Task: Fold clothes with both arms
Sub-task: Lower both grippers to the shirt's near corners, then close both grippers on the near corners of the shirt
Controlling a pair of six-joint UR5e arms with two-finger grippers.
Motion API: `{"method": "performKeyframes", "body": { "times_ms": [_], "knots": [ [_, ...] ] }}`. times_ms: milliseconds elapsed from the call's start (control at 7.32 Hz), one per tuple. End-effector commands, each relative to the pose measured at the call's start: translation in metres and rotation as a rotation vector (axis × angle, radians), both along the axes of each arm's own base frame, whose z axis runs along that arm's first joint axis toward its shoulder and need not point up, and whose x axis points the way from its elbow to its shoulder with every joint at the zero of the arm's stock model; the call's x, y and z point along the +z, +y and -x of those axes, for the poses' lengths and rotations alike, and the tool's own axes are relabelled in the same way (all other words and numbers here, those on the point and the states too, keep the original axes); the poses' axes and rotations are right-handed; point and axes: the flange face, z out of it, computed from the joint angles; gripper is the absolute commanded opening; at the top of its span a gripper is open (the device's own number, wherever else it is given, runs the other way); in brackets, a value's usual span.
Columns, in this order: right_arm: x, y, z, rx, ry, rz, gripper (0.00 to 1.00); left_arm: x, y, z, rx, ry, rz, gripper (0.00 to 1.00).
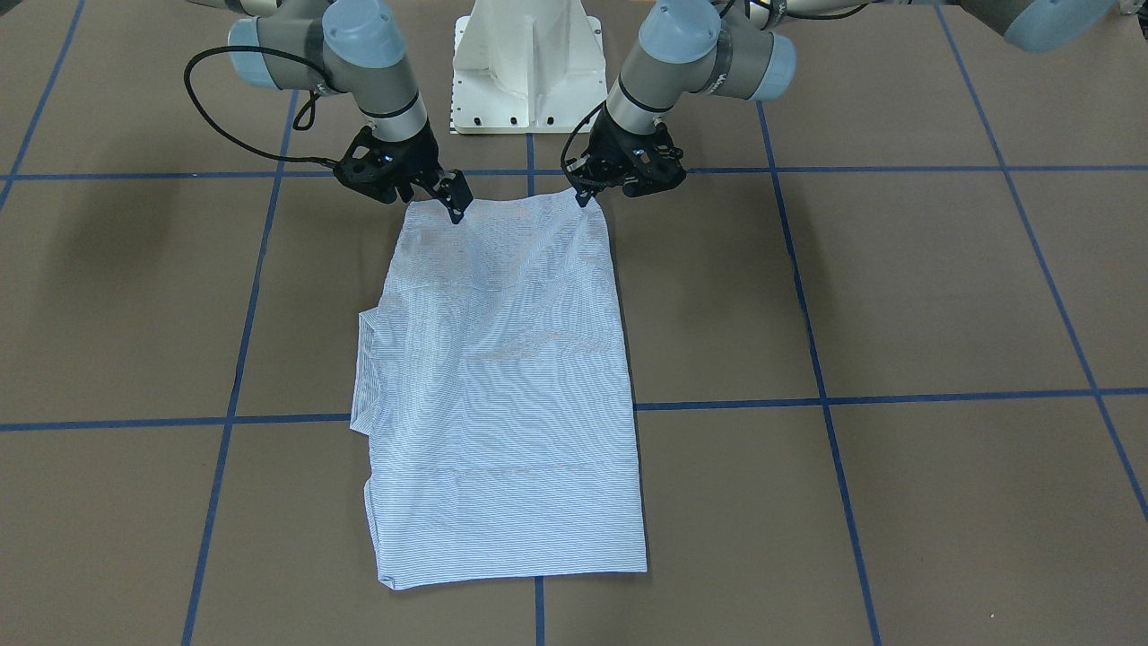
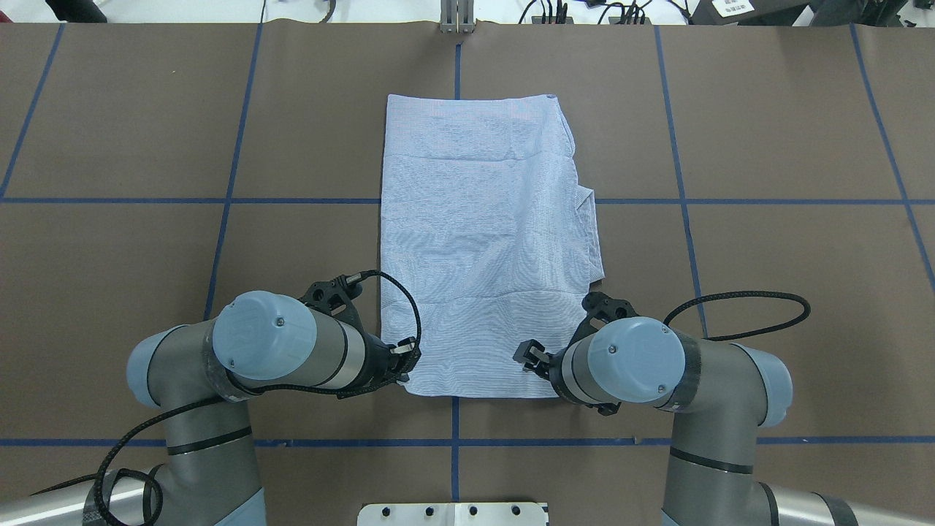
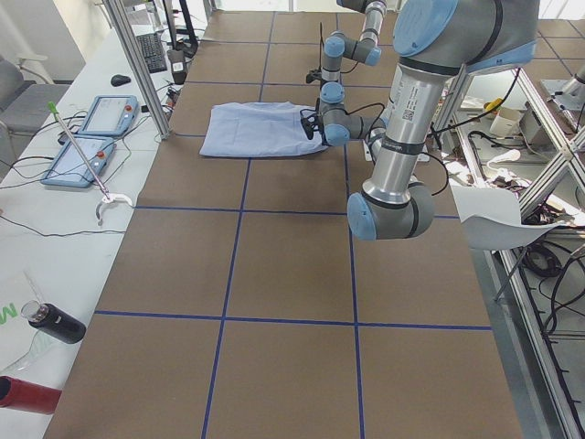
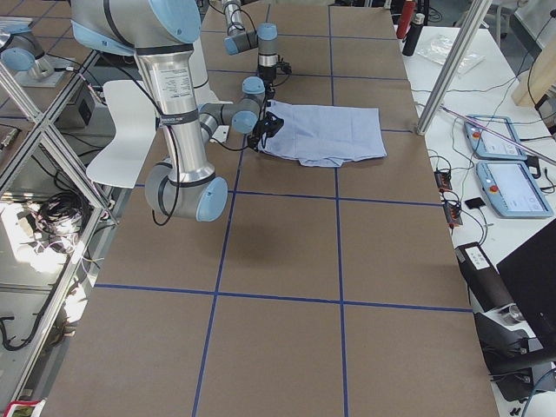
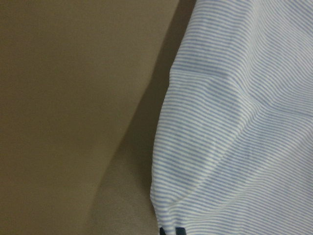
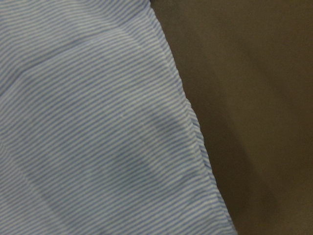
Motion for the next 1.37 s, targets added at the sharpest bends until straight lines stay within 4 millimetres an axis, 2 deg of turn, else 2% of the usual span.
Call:
{"method": "performKeyframes", "body": {
  "times_ms": [0, 137, 683, 957, 1230],
  "knots": [
    [-0.001, 0.000, 0.000, -0.001, -0.002, 0.001, 0.87, 0.000, 0.000, 0.000, -0.002, 0.000, -0.001, 0.00],
    [-0.003, -0.001, 0.000, 0.000, -0.006, -0.001, 0.63, 0.000, 0.000, 0.000, -0.002, 0.000, -0.001, 0.00],
    [-0.003, -0.009, -0.004, 0.007, -0.007, -0.002, 0.30, -0.001, -0.006, 0.005, -0.012, 0.003, -0.002, 0.00],
    [-0.012, -0.011, -0.009, 0.017, -0.025, -0.003, 0.00, -0.002, -0.005, 0.005, -0.012, 0.004, -0.002, 0.00],
    [-0.025, -0.010, -0.019, 0.046, -0.056, 0.021, 0.00, -0.008, -0.004, 0.010, -0.012, 0.019, -0.007, 0.00]
  ]
}}
